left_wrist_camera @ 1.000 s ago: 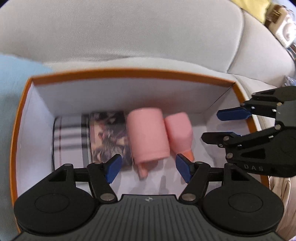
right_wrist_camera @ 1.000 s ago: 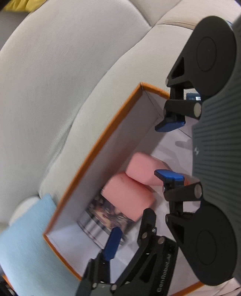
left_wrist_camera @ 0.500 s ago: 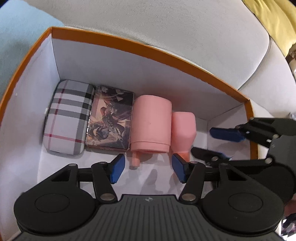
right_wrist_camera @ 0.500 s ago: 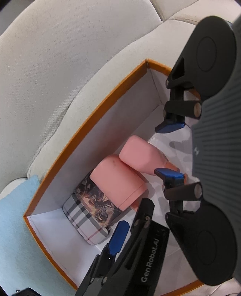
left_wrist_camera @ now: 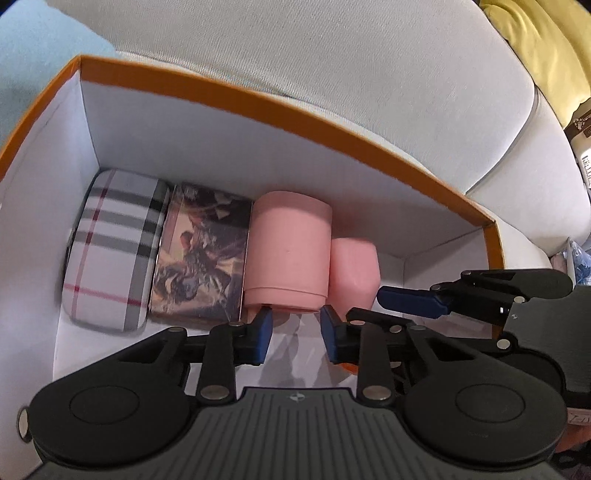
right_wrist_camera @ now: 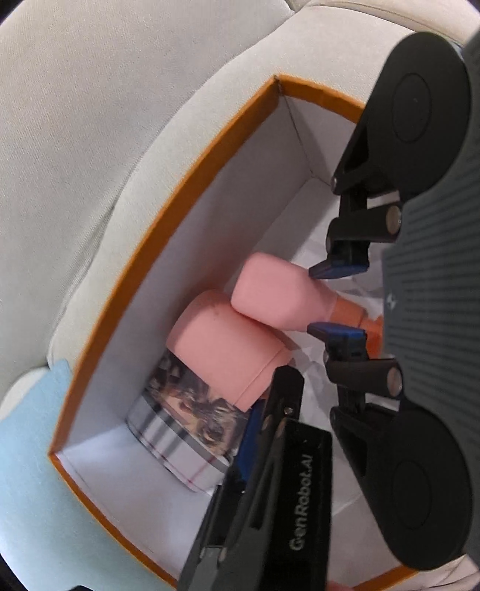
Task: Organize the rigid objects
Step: 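Lower the pink bottle beside the cup and open the right gripper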
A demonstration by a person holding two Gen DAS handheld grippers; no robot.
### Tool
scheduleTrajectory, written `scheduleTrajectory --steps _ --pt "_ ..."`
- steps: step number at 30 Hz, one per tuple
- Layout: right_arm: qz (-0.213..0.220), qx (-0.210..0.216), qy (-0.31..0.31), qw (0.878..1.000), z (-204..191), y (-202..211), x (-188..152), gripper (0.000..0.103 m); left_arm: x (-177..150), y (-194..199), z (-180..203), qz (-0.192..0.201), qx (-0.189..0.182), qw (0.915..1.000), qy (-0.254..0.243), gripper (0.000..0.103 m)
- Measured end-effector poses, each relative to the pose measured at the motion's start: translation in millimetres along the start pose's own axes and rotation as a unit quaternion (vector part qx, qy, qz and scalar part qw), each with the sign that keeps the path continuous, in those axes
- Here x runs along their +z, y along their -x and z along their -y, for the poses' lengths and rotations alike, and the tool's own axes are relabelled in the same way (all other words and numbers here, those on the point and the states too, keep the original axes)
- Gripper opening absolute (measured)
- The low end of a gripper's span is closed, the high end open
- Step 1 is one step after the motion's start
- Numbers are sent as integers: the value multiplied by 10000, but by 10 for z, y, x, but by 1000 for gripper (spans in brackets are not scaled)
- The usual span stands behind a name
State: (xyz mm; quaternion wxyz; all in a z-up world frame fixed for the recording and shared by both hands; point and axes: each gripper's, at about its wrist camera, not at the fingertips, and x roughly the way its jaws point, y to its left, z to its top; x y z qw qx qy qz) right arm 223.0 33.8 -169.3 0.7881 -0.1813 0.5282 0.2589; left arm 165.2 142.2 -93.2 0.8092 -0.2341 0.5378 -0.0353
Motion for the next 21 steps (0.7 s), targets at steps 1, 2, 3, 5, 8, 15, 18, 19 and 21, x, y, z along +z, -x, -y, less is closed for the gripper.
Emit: scheduleTrajectory --steps 1,2,3,5,8,15,18,19,21 --pt "44 2 -81 10000 14 2 8 27 -11 -3 15 -9 -16 10000 7 35" --pt "70 4 -144 9999 13 9 20 27 -4 -20 22 -23 -34 10000 18 35" --pt "105 13 -244 9996 30 10 26 27 -1 -31 18 -16 -57 10000 56 35" --pt "141 12 -380 9992 46 10 25 27 -15 -11 0 10 -102 9999 102 35" --pt "243 -63 -690 9973 34 18 -2 27 -31 37 -13 58 -85 9998 142 35" --pt "583 -73 -1564 9859 127 89 -90 25 -42 144 -75 126 -51 9997 221 35" --pt "758 -85 -1889 9790 182 119 -69 24 -44 152 -101 92 -51 9997 222 35" --pt "777 -53 -1949 9777 215 127 -43 24 -44 136 -92 85 -43 9997 219 35" --pt "715 12 -1996 9773 251 127 -5 24 -41 117 -76 72 -45 9997 211 35"
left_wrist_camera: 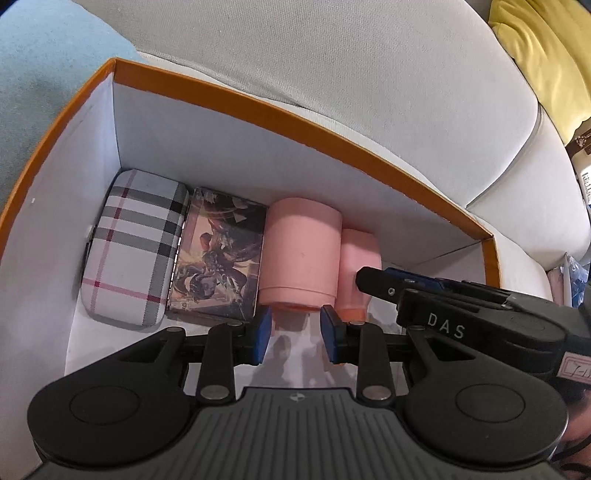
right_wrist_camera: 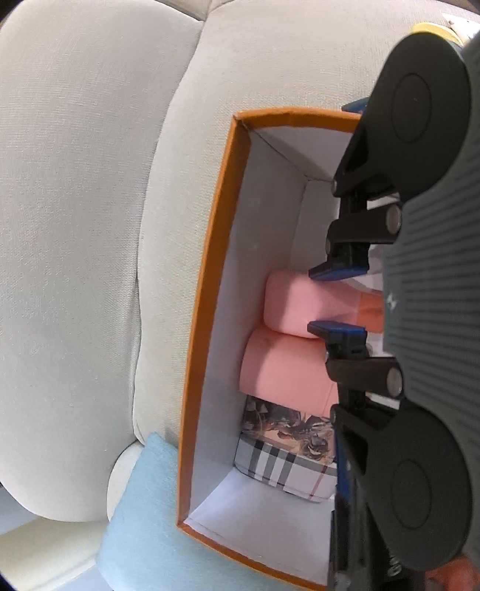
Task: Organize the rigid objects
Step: 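Lower the pink bottle beside the cup and open the right gripper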
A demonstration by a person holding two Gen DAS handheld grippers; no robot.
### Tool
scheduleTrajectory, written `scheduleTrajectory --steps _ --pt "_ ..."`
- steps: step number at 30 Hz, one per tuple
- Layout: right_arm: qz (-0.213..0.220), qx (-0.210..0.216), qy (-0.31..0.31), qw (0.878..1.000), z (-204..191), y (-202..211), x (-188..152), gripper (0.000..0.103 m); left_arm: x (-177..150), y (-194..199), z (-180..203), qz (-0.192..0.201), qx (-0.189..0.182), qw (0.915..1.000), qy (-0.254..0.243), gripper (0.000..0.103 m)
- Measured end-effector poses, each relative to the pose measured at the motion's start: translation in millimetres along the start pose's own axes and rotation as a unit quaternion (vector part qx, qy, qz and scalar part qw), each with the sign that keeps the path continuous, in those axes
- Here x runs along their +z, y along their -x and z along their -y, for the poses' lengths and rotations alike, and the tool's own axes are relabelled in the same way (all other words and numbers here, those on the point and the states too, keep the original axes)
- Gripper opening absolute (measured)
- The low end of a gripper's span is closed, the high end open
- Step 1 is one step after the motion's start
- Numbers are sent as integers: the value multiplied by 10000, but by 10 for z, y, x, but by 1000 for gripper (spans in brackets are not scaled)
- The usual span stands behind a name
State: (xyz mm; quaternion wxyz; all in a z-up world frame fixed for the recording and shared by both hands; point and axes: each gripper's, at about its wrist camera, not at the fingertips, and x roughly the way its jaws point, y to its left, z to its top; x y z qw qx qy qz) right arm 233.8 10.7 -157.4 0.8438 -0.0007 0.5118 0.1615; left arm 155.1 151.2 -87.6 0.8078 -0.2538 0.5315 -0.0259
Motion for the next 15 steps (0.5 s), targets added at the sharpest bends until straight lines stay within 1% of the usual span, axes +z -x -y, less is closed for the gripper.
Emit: scheduleTrajectory --steps 3,6,8,10,13,15 --pt "-77 117 86 9999 5 23 10 24 4 -4 30 19 7 10000 -47 35" --pt "-262 83 318 9991 -10 94 -35 24 4 -2 41 53 43 10000 -66 35" --pt "-375 134 463 9981 -18 129 -83 25 9 2 35 70 80 9999 -53 35" --pt "-478 173 544 9972 -44 107 -133 24 10 3 36 84 104 9999 -46 35" --pt "-617 113 688 9957 -137 -1 -168 24 12 -9 56 92 104 9999 -41 35" --pt "-661 114 599 9959 -135 -38 -187 23 8 -26 66 88 116 9999 -43 35"
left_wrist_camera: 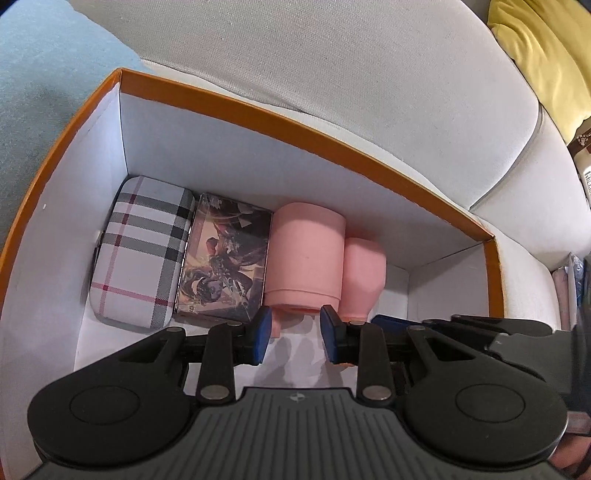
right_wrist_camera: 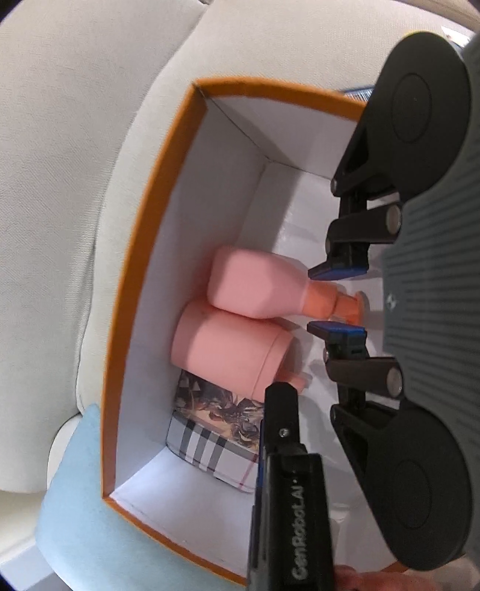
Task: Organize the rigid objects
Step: 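Lower the pink bottle beside the cup and open the right gripper, then move both tools from the shoebox back to the items on the sofa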
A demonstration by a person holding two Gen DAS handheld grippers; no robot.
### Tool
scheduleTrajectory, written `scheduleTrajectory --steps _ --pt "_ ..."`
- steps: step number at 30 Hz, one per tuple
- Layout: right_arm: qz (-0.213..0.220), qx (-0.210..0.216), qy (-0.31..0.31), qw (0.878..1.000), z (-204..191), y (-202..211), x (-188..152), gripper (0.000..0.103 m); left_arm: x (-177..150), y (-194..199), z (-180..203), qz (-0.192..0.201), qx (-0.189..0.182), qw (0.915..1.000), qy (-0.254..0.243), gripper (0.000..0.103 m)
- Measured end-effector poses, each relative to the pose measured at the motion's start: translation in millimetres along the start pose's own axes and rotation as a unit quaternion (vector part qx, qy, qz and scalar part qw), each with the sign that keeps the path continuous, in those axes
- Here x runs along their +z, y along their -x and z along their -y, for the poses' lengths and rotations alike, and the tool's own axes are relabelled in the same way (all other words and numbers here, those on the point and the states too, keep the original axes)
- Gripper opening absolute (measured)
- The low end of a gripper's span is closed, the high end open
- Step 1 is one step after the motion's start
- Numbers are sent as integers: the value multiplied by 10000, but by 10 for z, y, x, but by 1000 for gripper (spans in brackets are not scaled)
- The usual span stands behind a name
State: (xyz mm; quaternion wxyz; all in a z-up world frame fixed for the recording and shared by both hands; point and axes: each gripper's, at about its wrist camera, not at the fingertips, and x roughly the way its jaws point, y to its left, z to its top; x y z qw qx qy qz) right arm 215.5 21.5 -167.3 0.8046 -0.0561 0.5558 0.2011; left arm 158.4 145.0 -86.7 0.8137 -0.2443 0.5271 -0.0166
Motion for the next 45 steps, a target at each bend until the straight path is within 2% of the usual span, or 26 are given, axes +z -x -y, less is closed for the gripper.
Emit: scheduleTrajectory --steps 5,8,14,17,23,27,30,34,40,45 --pt "125 -21 -490 9987 32 -50 15 17 -7 47 -75 32 27 10000 -11 35" --pt "271 -74 -758 9967 52 -25 27 18 1 45 -60 46 33 10000 -3 35" --pt "286 -13 -1022 9944 125 4 15 18 -18 14 -34 26 76 10000 6 35" --pt "342 -27 -958 9948 76 10 32 18 -46 62 17 70 117 9999 -33 35" --pt "593 -207 -458 9970 29 351 -32 20 -123 227 168 250 265 9991 -224 35" --pt "905 -372 -254 9949 58 640 -151 21 -223 390 380 455 305 9973 -493 35" --pt "1196 -479 -205 9915 139 876 -258 30 -304 583 557 596 182 9954 -729 35" --pt "1542 -574 -268 9860 313 1213 -441 34 -475 561 947 731 47 9906 -1154 35" --pt "1781 -753 -646 9790 690 1590 -834 34 -742 575 1416 744 -109 9829 -1683 35" --pt "1838 -973 -863 9743 1000 1754 -1205 34 -962 547 1753 634 -289 9728 -2208 34"
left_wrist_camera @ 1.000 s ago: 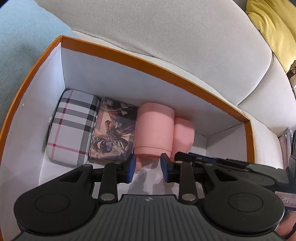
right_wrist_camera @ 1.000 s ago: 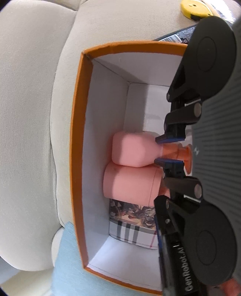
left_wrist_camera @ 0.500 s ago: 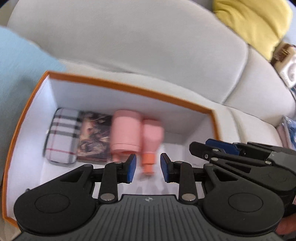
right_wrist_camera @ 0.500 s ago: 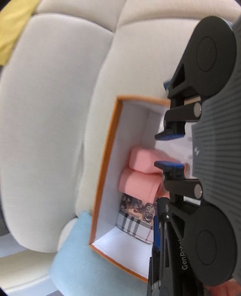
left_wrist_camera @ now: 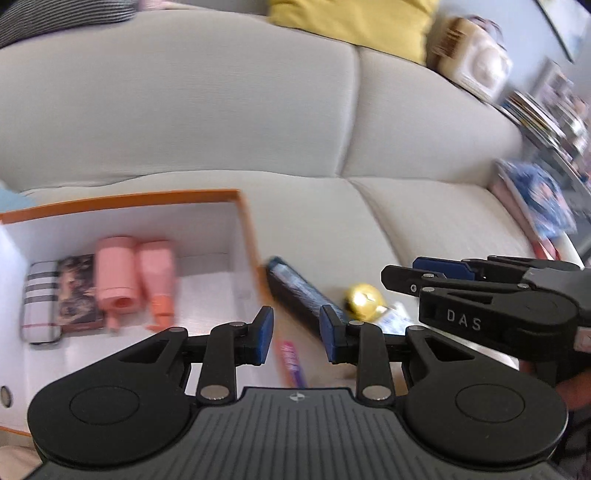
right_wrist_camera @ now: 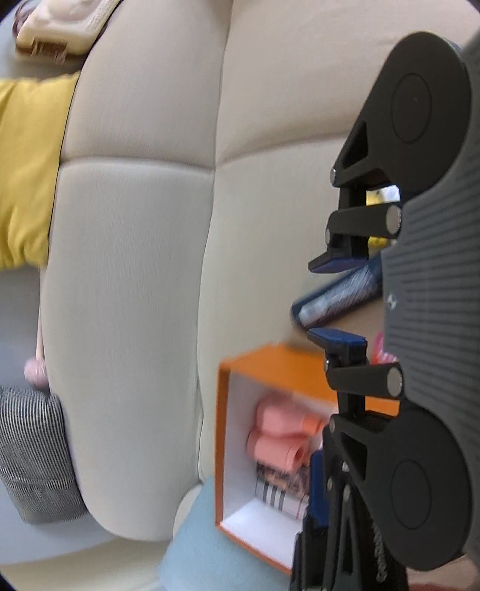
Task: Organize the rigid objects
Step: 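Move both tools from the shoebox back to the items on the sofa, then grasp the clear square case with the left gripper while the right grasps the brown kraft box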
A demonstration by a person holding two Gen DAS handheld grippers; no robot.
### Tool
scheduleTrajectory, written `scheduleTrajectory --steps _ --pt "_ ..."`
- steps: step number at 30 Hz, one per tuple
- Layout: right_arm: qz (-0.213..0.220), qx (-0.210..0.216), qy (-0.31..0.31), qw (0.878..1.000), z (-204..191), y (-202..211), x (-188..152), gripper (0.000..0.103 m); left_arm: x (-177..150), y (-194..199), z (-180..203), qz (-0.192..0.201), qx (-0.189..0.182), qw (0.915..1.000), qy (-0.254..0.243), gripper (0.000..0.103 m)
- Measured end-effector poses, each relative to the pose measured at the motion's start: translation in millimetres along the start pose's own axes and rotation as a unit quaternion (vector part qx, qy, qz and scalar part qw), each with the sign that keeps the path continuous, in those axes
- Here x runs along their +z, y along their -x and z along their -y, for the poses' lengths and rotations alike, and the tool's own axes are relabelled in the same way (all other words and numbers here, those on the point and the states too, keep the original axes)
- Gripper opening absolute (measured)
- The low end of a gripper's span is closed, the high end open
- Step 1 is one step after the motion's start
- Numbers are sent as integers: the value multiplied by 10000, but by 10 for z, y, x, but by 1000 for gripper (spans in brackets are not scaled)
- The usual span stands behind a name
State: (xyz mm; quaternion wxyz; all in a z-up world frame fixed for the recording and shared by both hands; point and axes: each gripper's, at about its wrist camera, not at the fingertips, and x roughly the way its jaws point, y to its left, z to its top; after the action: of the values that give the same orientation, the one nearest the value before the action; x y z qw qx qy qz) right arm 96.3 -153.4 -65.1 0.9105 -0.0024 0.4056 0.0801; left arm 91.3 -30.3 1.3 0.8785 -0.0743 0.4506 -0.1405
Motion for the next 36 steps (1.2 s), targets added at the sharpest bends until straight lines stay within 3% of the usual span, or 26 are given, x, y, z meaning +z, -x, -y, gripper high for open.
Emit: scheduleTrajectory --steps 4,9,16,19,23,26,30,36 --pt "-94 -225 -204 9995 357 107 -228 34 -83 -78 230 -153 -314 9991 -237 32" --pt "-367 -300 -391 9981 663 153 -515 37 -205 -218 478 -476 -407 9965 -562 32" --pt "-574 -84 -592 9966 818 88 -762 40 -385 -488 728 -1040 -314 9873 -1162 32" --pt "-675 108 -538 9962 856 45 -785 39 -489 -590 759 -1279 -154 9790 -1583 38" --pt "-986 664 118 9928 743 -36 -826 39 -556 -650 830 -1481 -139 9604 -2356 52" --pt "-1088 867 1186 9831 585 -88 -866 40 -577 -712 888 -1567 -172 9445 -2883 60" --pt "-1227 1156 2237 9600 496 -171 -905 56 -692 -832 976 -1716 -94 9159 -3629 63" --pt "-1272 1396 3708 9093 372 -264 -944 62 -908 -999 1042 -1741 268 8694 -4616 63"
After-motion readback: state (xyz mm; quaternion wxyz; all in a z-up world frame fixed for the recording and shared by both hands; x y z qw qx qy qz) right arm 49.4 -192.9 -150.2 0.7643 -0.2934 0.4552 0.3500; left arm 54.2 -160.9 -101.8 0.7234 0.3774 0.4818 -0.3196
